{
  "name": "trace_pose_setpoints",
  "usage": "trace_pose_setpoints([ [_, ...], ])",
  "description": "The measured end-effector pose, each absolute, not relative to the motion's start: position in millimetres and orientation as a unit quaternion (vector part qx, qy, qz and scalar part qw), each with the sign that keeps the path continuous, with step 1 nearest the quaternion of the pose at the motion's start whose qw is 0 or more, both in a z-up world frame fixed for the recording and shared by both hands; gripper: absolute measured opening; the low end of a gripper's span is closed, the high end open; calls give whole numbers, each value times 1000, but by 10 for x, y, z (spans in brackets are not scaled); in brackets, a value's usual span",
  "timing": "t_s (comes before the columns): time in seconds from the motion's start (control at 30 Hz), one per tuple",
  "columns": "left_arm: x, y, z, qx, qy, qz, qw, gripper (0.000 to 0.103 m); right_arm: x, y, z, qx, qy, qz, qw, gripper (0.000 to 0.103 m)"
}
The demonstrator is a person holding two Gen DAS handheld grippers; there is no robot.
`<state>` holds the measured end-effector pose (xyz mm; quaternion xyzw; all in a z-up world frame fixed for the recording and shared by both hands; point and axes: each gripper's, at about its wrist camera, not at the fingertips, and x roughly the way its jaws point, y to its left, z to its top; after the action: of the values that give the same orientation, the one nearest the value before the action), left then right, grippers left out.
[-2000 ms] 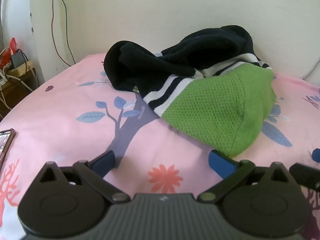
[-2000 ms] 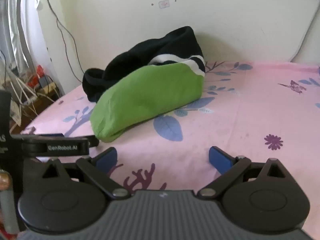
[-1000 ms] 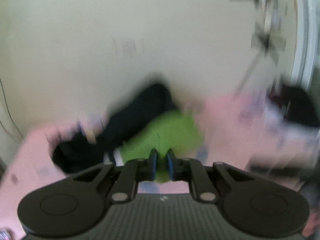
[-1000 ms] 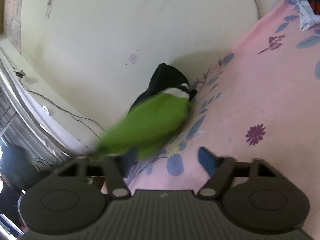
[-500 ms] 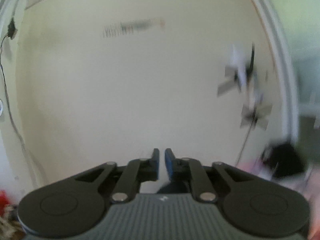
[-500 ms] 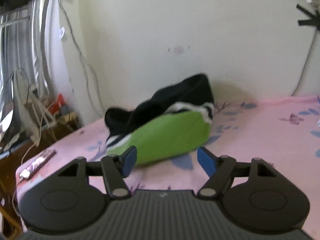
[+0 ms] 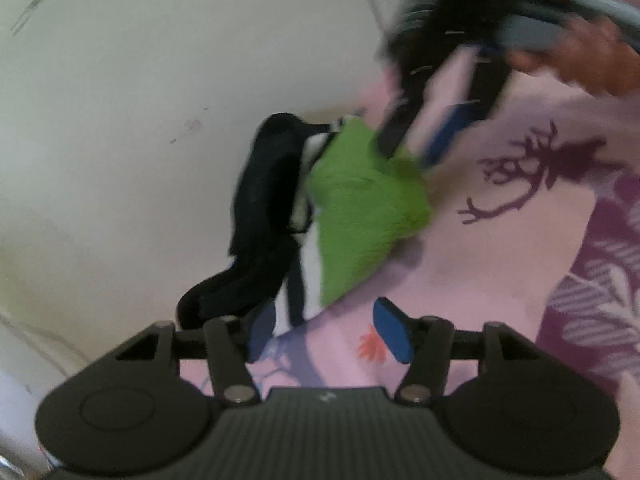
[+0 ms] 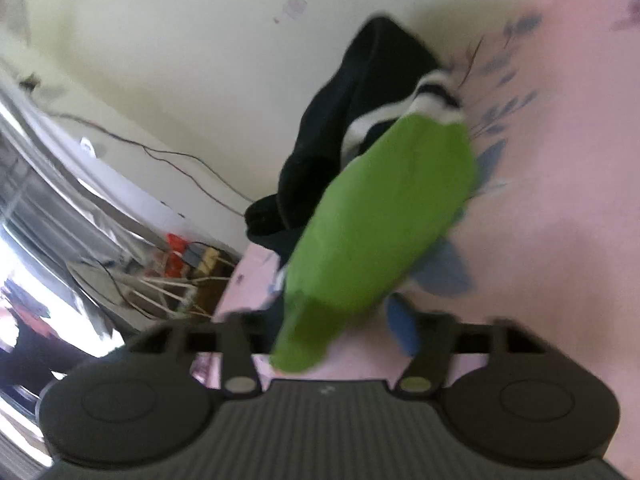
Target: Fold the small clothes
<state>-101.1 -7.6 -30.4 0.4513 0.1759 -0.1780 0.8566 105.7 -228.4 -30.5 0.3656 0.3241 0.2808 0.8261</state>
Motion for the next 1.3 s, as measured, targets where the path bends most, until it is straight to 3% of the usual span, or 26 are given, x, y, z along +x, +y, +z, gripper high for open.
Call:
trace_pose_setpoints([
  [0.03, -910, -178, -263, 461, 169, -174, 853, 57, 1110, -2239, -299, 370, 332, 277, 822, 13],
  [0.2, -563, -358, -393, 460, 145, -148, 863, 56, 1010, -1977, 190, 333, 271, 297, 853, 11],
  [0.23, -501, -377, -390, 455, 143, -147, 867, 39, 988, -1926, 309, 317, 263, 295, 862, 12],
  [0.27, -434, -387, -352, 442, 145, -142, 874, 5, 968, -1884, 409, 300, 258, 290, 871, 13],
  [0.33, -377, -244, 12, 389, 139, -124, 902, 7, 898, -1867, 537, 270, 245, 276, 889, 26],
  [0.4, -342, -127, 346, 327, 117, -104, 932, 7, 760, -1904, 586, 249, 226, 259, 906, 29],
  [0.53, -396, 134, 1007, 216, 96, -108, 966, 6, 395, -1961, 491, 175, 171, 189, 951, 51],
  [0.67, -723, 285, 1726, 158, 31, -130, 978, 6, 102, -1750, 367, 63, 146, 145, 977, 54],
  [0.8, -1122, 324, 2425, 138, -30, -142, 980, 6, -61, -1655, 392, 36, 110, 137, 984, 56],
  [0.93, -1118, 225, 2863, 140, -37, -138, 980, 6, -324, -1504, 525, 57, 83, 188, 977, 57],
  [1.1, -1146, 109, 3074, 121, -12, -147, 982, 6, -869, -1213, 564, 2, 5, 259, 966, 64],
  [1.3, -1242, 102, 3105, 125, -18, -157, 980, 6, -787, -752, 419, -96, -7, 195, 976, 64],
])
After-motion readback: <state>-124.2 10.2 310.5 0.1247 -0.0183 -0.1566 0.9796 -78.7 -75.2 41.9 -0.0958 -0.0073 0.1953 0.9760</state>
